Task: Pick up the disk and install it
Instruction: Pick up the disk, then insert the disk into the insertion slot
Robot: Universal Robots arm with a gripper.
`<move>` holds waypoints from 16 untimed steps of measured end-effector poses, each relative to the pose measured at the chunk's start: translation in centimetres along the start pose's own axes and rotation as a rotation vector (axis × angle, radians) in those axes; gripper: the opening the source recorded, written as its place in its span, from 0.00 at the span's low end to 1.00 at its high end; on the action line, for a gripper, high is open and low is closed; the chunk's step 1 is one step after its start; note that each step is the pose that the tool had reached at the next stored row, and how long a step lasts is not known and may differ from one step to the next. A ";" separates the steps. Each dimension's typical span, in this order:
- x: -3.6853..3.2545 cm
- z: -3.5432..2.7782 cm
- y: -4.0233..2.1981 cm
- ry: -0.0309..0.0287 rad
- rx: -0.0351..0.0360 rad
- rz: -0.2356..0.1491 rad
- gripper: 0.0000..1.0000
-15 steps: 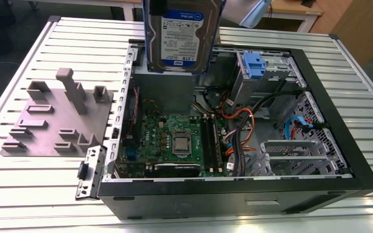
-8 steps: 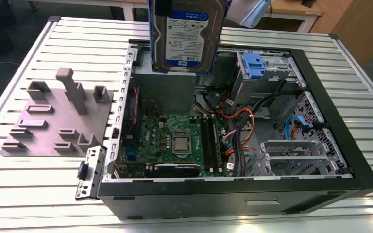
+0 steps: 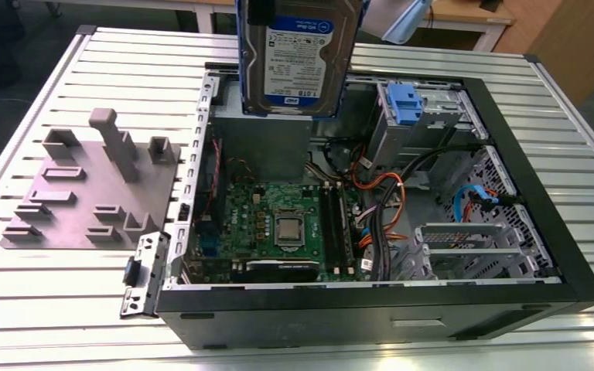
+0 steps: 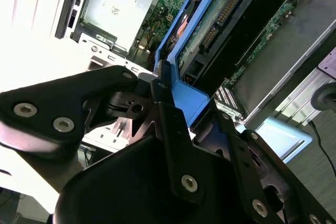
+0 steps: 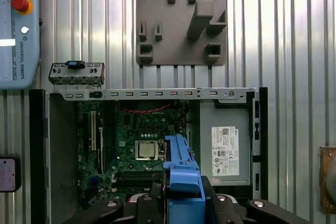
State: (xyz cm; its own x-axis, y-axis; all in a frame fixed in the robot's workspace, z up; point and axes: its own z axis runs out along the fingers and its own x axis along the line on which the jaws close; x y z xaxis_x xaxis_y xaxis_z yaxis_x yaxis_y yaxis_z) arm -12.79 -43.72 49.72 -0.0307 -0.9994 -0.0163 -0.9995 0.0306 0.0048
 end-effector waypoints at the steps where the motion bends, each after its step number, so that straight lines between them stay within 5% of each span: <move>1: 0.00 0.00 0.00 0.0000 0.0000 0.000 0.37; 6: -0.01 0.02 -0.22 0.0005 0.0000 0.000 0.37; 12: -0.04 0.08 -1.50 0.0008 0.0000 0.000 0.37; 16: -0.05 0.08 -1.79 0.0012 0.0000 0.000 0.37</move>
State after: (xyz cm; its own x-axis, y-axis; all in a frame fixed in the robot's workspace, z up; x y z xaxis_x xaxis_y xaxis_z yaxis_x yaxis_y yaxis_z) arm -11.00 -43.72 49.63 -0.0307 -0.9994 -0.0152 -0.9995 0.0306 0.0048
